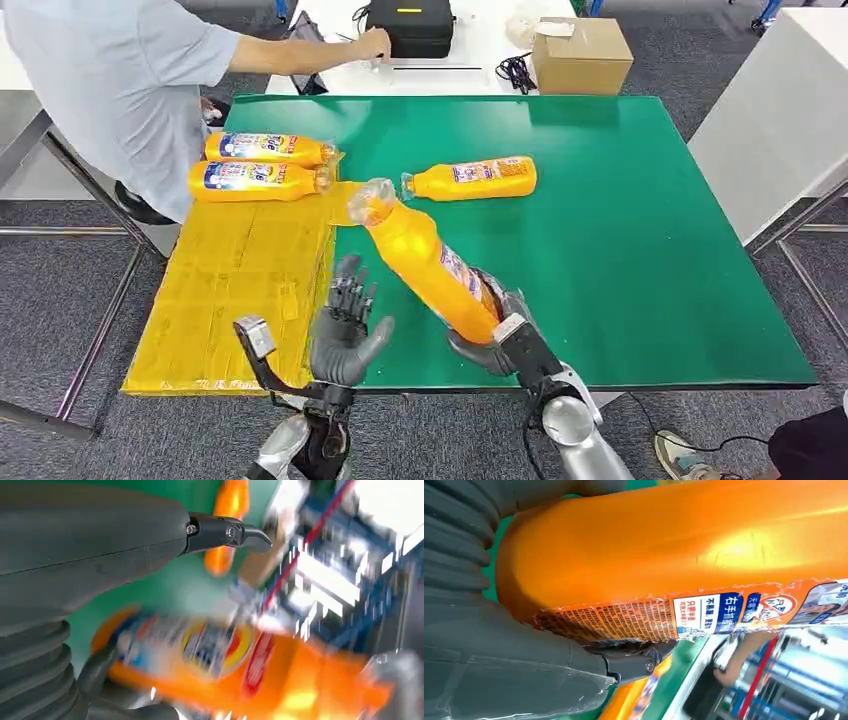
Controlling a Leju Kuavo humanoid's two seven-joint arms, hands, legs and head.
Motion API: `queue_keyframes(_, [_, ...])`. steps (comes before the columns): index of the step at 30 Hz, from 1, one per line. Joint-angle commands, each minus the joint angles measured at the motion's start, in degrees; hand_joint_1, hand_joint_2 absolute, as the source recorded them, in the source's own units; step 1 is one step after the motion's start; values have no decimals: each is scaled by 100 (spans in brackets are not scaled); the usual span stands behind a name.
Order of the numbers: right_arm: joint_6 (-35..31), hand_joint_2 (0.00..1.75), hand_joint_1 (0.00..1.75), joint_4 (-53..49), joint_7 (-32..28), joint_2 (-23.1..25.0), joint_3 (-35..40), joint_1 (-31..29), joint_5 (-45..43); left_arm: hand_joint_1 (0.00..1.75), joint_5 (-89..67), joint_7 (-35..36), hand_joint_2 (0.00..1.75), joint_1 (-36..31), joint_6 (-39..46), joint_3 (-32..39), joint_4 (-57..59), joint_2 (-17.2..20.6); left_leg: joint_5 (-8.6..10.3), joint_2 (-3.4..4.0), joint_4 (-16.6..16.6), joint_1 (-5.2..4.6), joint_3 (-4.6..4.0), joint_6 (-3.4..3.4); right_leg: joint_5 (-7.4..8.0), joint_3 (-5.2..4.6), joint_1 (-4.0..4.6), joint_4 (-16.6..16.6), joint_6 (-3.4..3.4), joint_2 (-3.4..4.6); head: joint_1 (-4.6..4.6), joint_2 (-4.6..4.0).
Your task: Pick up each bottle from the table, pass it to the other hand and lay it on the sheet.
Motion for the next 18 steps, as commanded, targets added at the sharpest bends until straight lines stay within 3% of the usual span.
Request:
queue_keyframes(1, [1181,175,175,1416,-492,-175,695,-719,33,0,-204,154,175,-589,-1714,-564,1004,378,-4,20,-10,10,34,-12,5,33,11,-19,-15,16,-2,0])
queue_keyframes(4, [1481,175,175,1544,-748,-180,845,-762,147,0,-76,269,175,-819,-2261,-470,1511,220,-1,4,-7,2,19,-6,1,19,3,-9,-8,4,-2,0])
queue_keyframes(11, [1496,175,175,1555,-708,-168,856,-774,190,0,-128,258,175,-820,-2275,-454,1509,195,-7,12,-3,7,26,-13,-3,26,8,-7,-14,9,0,0])
queue_keyframes(16, [1764,175,175,1844,-548,-221,1081,-726,213,0,-610,-239,175,-860,-1733,-326,1315,118,-9,11,0,11,26,-12,-3,27,12,-8,-14,8,-2,0])
queue_keyframes(18, [1741,175,175,1993,-604,-306,1232,-731,331,0,-532,-117,175,-909,-1625,-233,1339,71,-4,-2,2,9,14,-8,-2,17,10,-6,-9,-4,0,0])
